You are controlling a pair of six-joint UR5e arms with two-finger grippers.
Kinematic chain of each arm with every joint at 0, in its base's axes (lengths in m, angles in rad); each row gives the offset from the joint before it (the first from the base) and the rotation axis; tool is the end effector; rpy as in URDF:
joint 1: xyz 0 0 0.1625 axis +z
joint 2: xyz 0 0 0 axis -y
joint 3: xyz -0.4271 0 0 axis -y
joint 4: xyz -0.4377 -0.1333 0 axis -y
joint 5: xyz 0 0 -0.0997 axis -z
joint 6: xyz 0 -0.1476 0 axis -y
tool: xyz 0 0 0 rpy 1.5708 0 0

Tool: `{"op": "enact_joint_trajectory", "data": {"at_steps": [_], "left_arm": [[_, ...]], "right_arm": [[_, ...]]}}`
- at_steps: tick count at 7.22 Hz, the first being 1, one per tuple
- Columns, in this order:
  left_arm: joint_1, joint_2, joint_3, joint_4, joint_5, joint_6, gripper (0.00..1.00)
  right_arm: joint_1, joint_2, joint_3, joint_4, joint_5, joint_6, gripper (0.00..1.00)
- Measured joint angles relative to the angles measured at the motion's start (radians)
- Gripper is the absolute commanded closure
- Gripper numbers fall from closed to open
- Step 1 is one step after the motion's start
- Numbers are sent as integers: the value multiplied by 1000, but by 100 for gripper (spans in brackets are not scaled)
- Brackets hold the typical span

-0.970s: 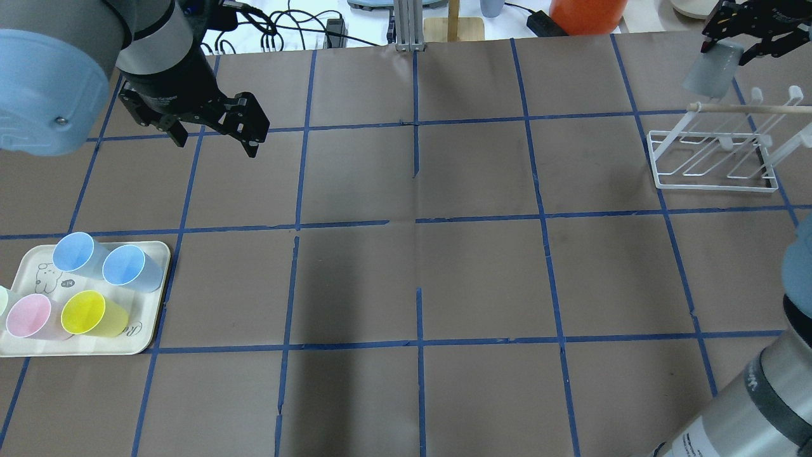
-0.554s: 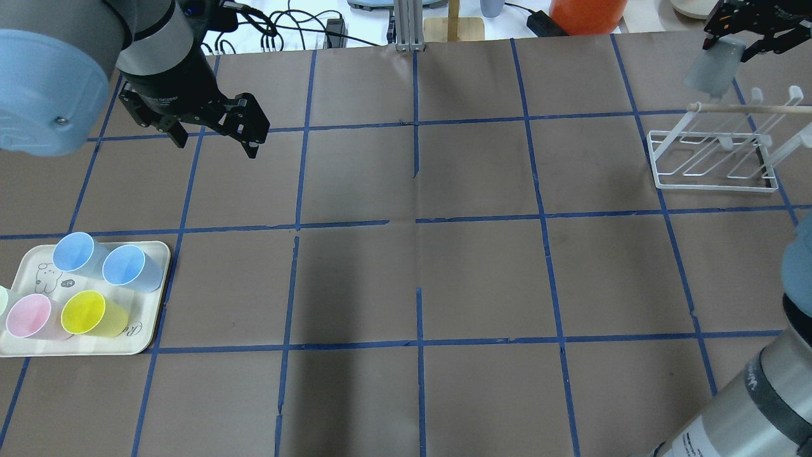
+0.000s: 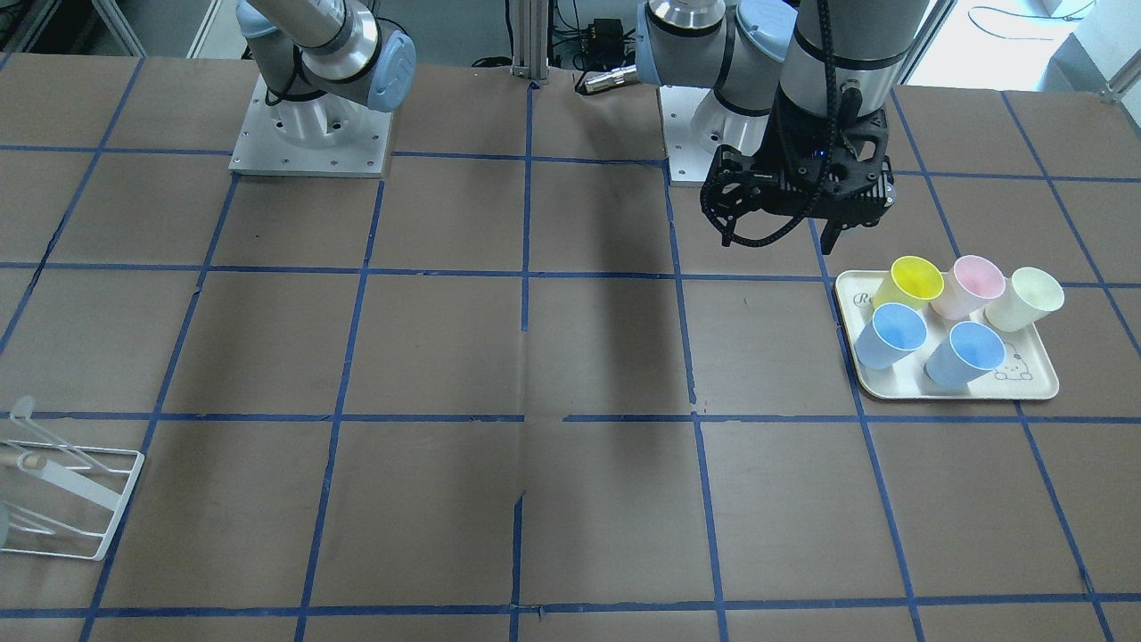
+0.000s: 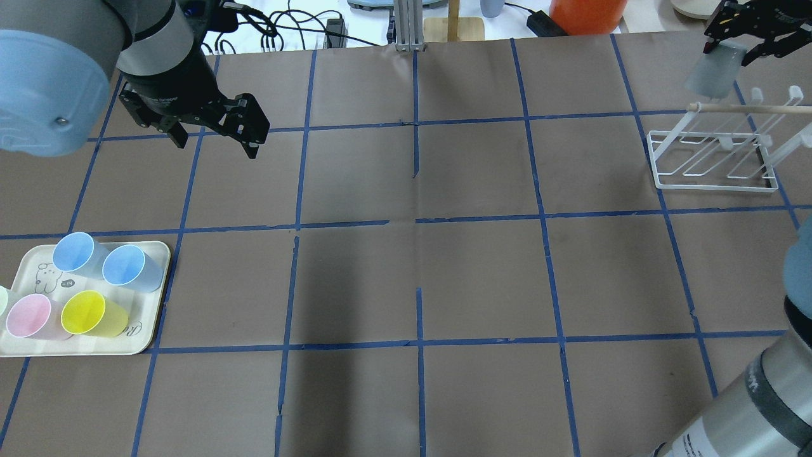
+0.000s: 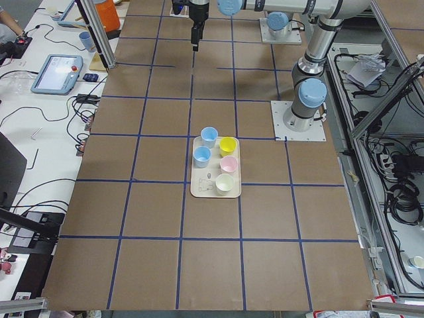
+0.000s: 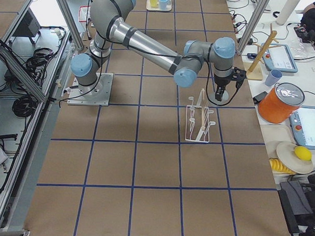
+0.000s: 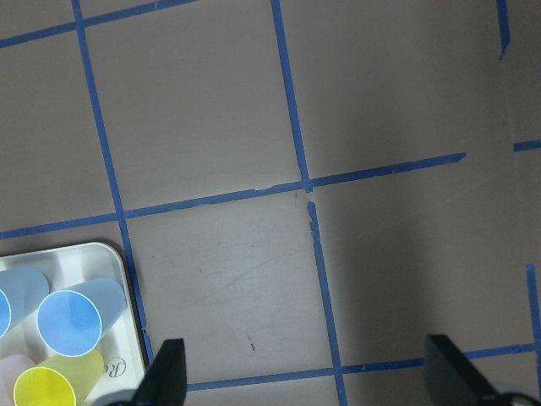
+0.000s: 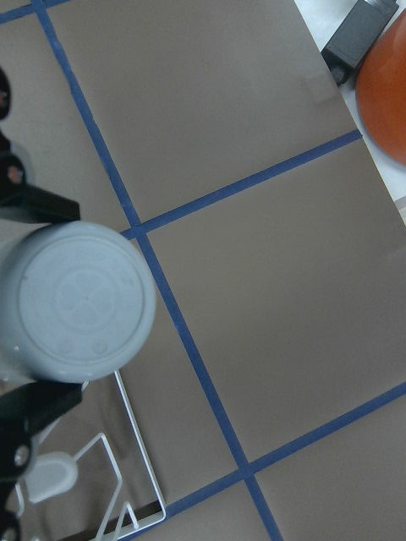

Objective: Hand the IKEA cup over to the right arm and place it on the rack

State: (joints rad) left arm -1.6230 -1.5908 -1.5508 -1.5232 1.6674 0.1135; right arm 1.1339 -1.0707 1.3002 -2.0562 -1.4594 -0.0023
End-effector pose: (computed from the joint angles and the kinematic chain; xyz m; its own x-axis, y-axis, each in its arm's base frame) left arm -0.1477 -0.5459 0.4475 -0.9819 0.1600 -0.1011 0.1644 0.9857 -0.0364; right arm -0.1879 -0.7561 0.3211 -0.9133 0.3930 -0.1070 0.4073 0.8775 -0.2534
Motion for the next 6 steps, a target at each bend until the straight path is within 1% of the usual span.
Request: {"op": "enact_joint_trajectory", "data": {"at_steps": [4,5,6], "left_arm": [[0,0,0,0,0,0,0],[0,0,0,0,0,0,0],[0,0,0,1,0,0,0]], "right_arm": [[1,8,1,1,4,-1,100],[1,11,1,-3,4,-7,90],[1,12,1,-5,3,-9,67]]}}
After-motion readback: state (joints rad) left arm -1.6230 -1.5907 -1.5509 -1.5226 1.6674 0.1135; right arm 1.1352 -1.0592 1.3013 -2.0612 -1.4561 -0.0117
